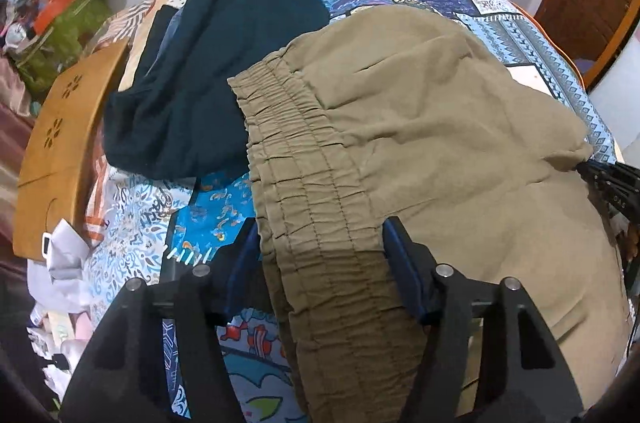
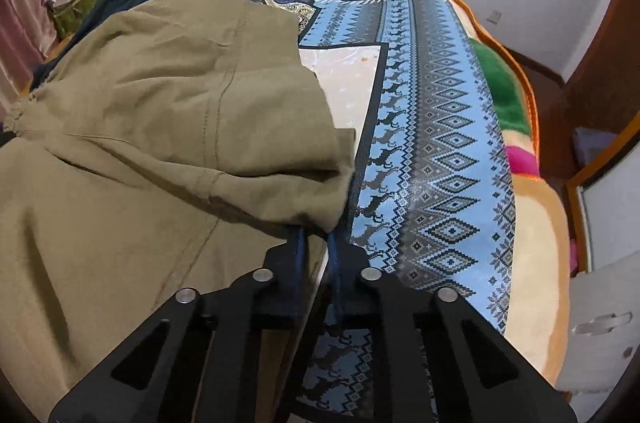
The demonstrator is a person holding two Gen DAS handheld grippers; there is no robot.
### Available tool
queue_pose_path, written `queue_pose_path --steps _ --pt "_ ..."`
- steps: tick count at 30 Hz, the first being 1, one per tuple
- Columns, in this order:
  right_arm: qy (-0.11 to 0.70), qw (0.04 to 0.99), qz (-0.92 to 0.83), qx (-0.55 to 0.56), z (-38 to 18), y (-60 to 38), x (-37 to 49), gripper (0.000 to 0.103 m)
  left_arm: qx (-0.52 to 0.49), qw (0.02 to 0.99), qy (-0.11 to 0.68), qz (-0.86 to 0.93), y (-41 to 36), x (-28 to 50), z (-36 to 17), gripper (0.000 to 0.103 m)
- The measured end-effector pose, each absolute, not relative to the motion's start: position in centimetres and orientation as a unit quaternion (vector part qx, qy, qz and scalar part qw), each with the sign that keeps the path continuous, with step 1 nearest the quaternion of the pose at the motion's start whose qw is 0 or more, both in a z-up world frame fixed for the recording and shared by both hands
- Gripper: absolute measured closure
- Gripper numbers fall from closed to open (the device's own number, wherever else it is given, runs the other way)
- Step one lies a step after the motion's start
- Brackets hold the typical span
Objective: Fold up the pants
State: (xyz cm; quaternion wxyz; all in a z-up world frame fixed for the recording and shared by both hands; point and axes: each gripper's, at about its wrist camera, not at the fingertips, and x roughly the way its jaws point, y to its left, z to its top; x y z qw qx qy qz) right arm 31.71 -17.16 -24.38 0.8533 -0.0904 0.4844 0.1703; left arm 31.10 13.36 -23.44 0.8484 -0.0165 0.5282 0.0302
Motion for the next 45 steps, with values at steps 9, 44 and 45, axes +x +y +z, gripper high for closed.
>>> queue_pose_path --steps 9,44,45 --pt "0.497 0.847 0.182 -0.054 -23.5 -18.0 31.6 0.096 -0.026 0.844 0.536 0.001 13.8 30.5 -22.1 0.039" --pt "0.488 0.844 0.213 -0.06 -23.4 -15.1 36.3 0.089 -0.037 0.811 0.584 -0.032 14.6 37.4 -25.5 0.023" --pt "0.484 0.846 0.21 -0.079 -23.3 -14.8 36.0 0.091 -0.038 0.811 0.583 -0.033 14.5 37.5 -25.4 0.023"
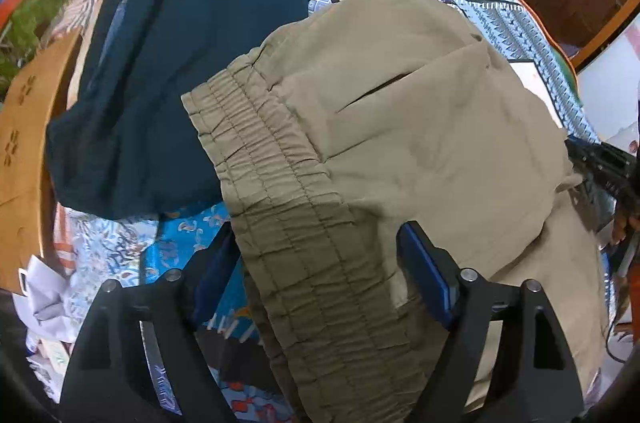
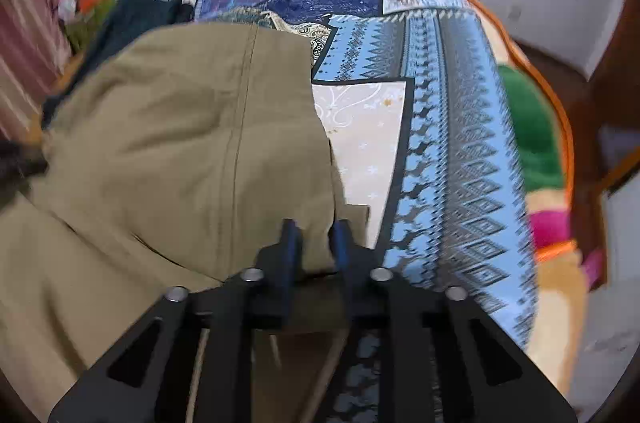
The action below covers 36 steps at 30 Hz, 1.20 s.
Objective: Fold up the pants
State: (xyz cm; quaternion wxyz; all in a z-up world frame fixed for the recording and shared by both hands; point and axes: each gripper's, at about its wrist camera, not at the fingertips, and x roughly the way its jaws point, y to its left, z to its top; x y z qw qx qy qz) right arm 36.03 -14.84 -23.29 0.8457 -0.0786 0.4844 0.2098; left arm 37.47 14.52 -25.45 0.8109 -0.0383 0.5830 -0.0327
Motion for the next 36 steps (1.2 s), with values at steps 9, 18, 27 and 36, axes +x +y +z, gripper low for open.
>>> queue_pose_path --steps 9,18,27,36 --pt "0.471 0.854 0.191 -0.109 -22.9 -16.7 34.4 0.094 0.074 0.842 0.535 0.008 11.2 36.8 -23.7 0.046" --pt "0.477 0.852 0.173 -0.128 -23.5 -15.7 34.3 0.094 0.053 0.84 0.539 0.035 12.7 36.6 -24.3 0.043" --pt "0.474 0.858 0.189 -0.064 -19.5 -17.1 34.2 0.089 0.015 0.863 0.503 0.038 13.9 35.2 -19.3 0.035" --pt "0.388 0.893 0.223 -0.037 -12.2 -16.2 34.9 0.058 -0.015 0.885 0.463 0.039 16.3 37.0 -14.8 0.026"
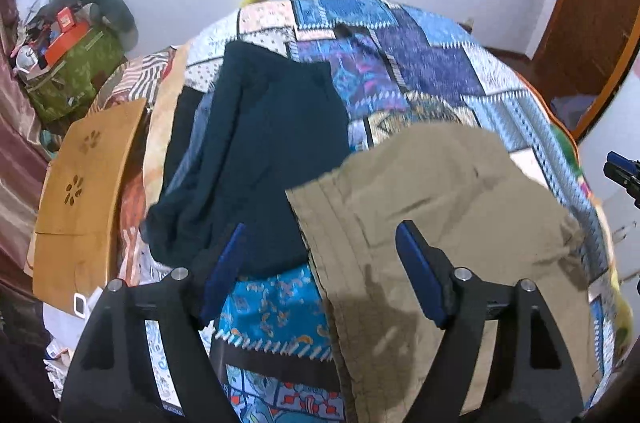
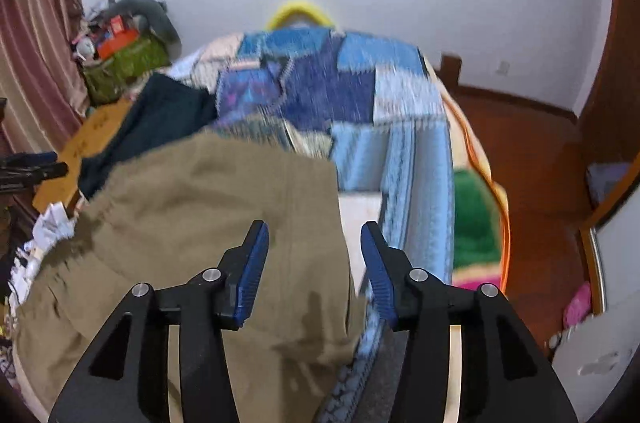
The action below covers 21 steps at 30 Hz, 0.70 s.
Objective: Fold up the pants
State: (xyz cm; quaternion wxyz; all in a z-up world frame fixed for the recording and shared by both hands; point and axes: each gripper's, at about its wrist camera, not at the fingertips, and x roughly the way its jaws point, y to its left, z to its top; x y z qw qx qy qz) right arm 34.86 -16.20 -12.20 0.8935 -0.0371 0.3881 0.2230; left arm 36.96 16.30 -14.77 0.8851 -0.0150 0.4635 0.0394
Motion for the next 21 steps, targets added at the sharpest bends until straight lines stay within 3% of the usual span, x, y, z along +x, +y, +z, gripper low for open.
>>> queue_pose_path --steps 9,21 --pt "0.387 0.893 0.229 -0.031 -12.6 -13.7 40.0 0.054 -0.013 0.878 0.476 0.052 17.3 41.1 -16.7 0.02" --pt "0.497 0.843 0.203 0.023 -21.5 -10.8 49.4 0.055 -0.101 0.827 0.553 0.02 19.4 46.0 -25.1 0.02"
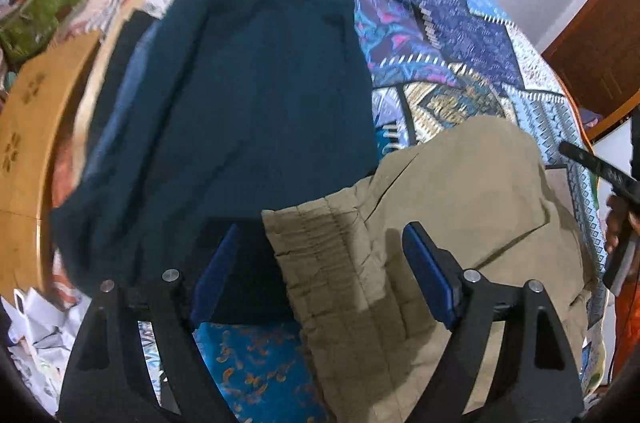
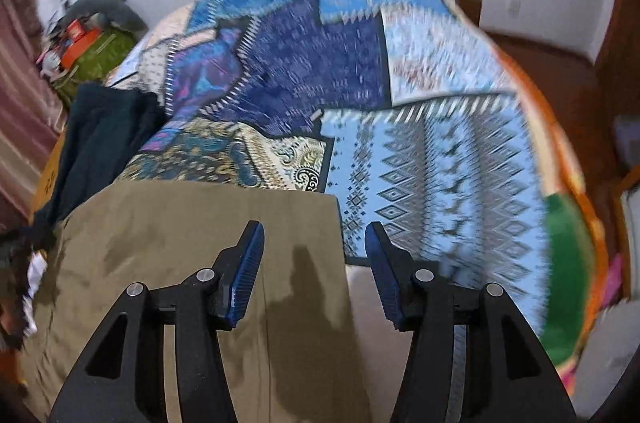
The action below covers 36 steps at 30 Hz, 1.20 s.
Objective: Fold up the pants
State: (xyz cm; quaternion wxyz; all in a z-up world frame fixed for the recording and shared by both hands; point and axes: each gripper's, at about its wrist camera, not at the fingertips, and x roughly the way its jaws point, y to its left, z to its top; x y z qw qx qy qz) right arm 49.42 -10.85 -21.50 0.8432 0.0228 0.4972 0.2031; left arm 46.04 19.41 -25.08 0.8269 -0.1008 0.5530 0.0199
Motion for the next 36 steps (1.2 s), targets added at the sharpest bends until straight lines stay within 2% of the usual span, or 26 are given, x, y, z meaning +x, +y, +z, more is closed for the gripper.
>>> queue_pose_path --steps 6,8,9,11,12,13,17,23,32,36 --pt "0.534 0.819 0.199 0.058 -25.2 -9.0 52.4 0.055 -0.121 0.818 0.563 0.009 19.5 46.8 -27.0 0.02" --pt "0.534 0.817 0.203 0.081 -26.1 -8.6 52.3 0.055 -0.119 0.822 0.557 0.001 19.2 46.8 -26.9 0.03" --pt "0.527 0.822 0.2 0.082 -26.2 -8.4 52.1 0.056 -0.116 0.823 0.557 0.002 19.1 47.0 -26.9 0.032" --pt "0.518 0.829 0.203 0.056 -26.4 -7.5 51.7 0.079 -0.098 0.828 0.552 0.011 18.7 47.1 -26.7 0.041" --pt "0.516 0.83 0.204 0.049 -26.4 -7.1 51.6 0.084 -0.094 0.829 0.551 0.011 18.7 47.1 -26.6 0.042" --pt "0.516 0.829 0.21 0.05 -26.3 -7.0 51.6 0.094 -0.093 0.831 0.548 0.014 18.6 47.0 -26.4 0.045" --pt "0.489 0.848 0.2 0.04 -24.9 -7.2 50.3 0.096 -0.088 0.837 0.539 0.023 18.7 46.7 -25.4 0.053" --pt "0.433 0.878 0.2 0.036 -19.8 -9.1 48.5 0.096 -0.053 0.862 0.504 0.03 17.8 46.1 -21.2 0.054" --pt "0.321 0.925 0.198 0.043 -8.6 -11.7 45.4 0.096 -0.02 0.903 0.43 0.019 15.3 43.3 -12.8 0.057" --pt "0.291 0.922 0.24 0.088 -5.6 -13.8 41.8 0.096 -0.012 0.914 0.406 -0.007 14.4 39.8 -11.1 0.057"
